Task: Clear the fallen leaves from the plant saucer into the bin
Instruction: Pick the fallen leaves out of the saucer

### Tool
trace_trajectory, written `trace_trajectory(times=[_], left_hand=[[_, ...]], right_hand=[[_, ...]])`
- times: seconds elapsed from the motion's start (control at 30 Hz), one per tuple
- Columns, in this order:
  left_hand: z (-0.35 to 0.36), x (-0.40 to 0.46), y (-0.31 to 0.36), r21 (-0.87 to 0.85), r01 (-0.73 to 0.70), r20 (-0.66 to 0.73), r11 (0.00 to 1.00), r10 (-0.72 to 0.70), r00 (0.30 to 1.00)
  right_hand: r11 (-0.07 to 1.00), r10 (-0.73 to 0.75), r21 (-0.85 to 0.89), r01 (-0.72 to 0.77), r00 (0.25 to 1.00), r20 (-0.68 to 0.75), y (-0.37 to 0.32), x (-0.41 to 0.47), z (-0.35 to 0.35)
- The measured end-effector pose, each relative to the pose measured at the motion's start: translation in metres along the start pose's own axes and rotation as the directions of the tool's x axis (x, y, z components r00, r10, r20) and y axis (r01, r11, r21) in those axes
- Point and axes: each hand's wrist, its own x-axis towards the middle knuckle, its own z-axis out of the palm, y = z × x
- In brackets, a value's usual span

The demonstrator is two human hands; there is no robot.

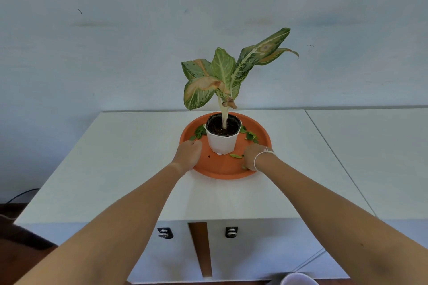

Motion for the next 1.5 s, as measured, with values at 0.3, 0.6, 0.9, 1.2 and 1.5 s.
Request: trace_trajectory(times=[0.3, 0.6, 0.9, 1.2, 1.5], left_hand=[[-0.002, -0.005, -0.003, -0.006, 0.040, -0.006, 0.999, -0.040, 0.999], [-0.010, -0.009, -0.009, -0.027, 0.048, -0.030, 0.998, -0.049, 0.998], [-0.011, -0.015, -0.012, -0.035, 0.035, 0.011, 0.999, -0.035, 0.999], [0.016, -0.023, 0.014, -0.122, 0.043, 0.210, 0.992, -0.017, 0.977], [0.105, -0.060, 0.051, -0.183, 0.023, 0.464, 0.983, 0.065, 0.883]], right_hand=[[0.973, -0.047, 0.215, 0.082, 0.985, -0.166, 0.001, 0.016, 0.010], [0.974, -0.058, 0.201, 0.101, 0.976, -0.212, -0.005, 0.017, 0.018], [0.986, -0.163, -0.027, 0.163, 0.936, -0.311, -0.009, 0.002, 0.024], [0.765, 0.149, 0.644, 0.027, 0.965, -0.218, 0.029, -0.026, 0.006], [0.019, 0.357, 0.999, 0.033, 0.933, -0.037, 0.107, -0.105, 0.034]])
